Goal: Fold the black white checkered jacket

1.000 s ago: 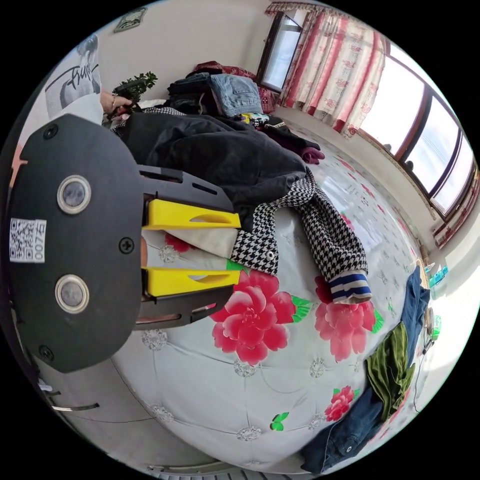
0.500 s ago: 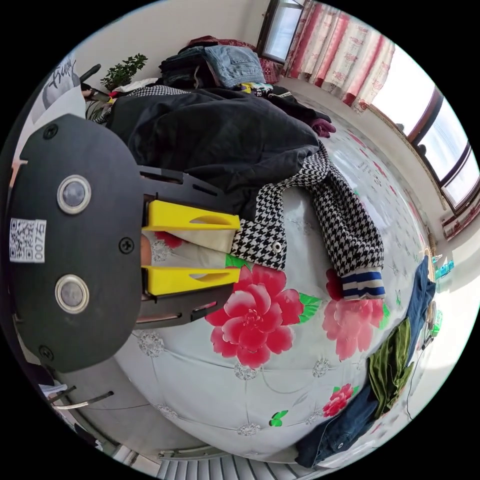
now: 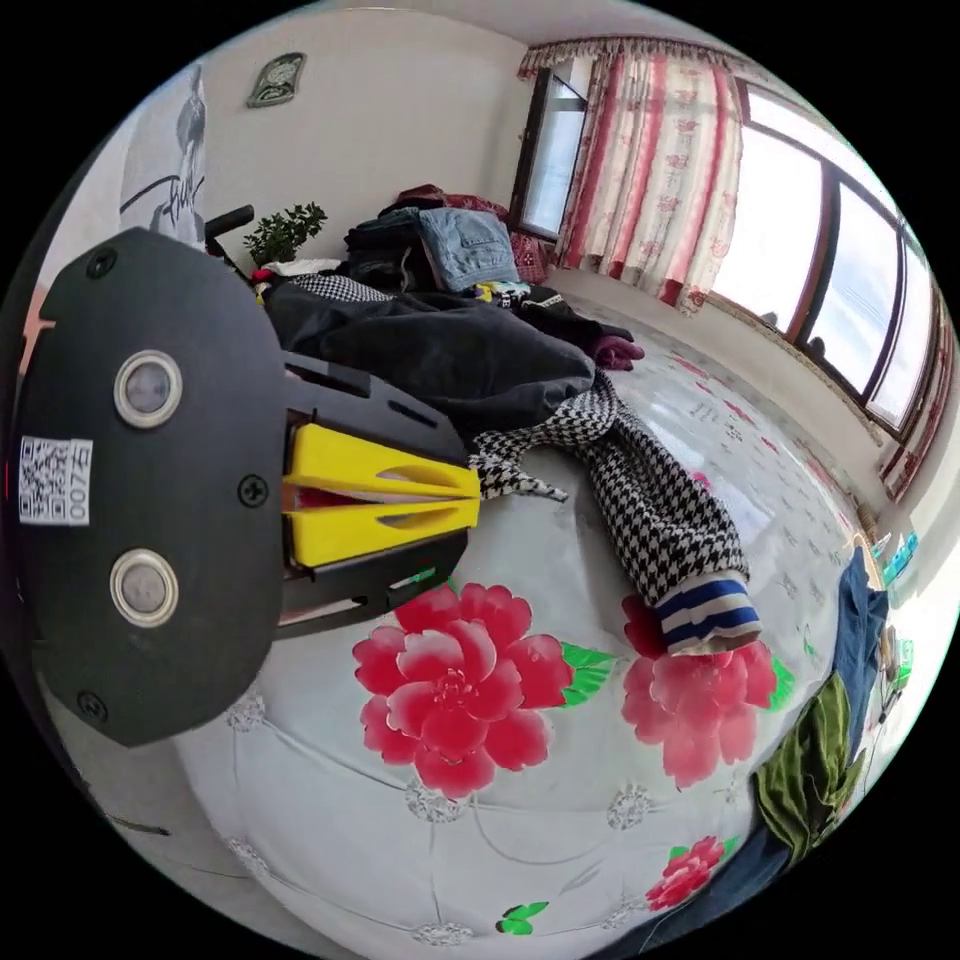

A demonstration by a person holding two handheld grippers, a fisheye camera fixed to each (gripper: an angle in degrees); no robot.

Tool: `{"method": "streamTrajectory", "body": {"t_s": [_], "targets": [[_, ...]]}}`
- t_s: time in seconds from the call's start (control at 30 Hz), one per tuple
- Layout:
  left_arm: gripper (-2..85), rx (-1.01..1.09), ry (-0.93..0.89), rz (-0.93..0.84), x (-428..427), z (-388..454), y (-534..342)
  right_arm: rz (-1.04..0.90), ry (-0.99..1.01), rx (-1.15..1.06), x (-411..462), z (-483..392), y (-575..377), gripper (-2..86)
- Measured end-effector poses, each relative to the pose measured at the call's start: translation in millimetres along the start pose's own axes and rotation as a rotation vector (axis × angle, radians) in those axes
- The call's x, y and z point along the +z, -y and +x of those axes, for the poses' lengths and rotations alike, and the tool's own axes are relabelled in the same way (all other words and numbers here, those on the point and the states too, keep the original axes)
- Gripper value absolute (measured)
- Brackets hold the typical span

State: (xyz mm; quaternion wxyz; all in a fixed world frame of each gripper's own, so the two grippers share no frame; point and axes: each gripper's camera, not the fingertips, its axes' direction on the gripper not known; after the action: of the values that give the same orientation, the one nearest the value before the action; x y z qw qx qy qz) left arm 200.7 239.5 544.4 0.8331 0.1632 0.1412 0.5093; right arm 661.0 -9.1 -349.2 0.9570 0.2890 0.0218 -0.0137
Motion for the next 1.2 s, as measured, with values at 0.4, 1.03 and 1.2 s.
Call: {"method": "streamTrajectory", "body": {"t_s": [0.4, 1.03, 1.2], "targets": [[-1.0, -0.023, 0.005, 0.018, -19.0, -24.1, -28.6, -0.085, -0.315, -0.159, 21.8, -30.1, -1.4, 8.5], [-1.0, -0.012, -0.035, 0.028, -39.0, -57.2, -15.7, -0.011, 0.148, -0.383, 13.2, -140.6, -44.9, 2.9], [-1.0, -0.040, -0.029, -0.022, -27.7, -75.3, -17.7, -0.377, 0.536, -1.093, 24.5, -322.3, -135.3, 2.5]]}}
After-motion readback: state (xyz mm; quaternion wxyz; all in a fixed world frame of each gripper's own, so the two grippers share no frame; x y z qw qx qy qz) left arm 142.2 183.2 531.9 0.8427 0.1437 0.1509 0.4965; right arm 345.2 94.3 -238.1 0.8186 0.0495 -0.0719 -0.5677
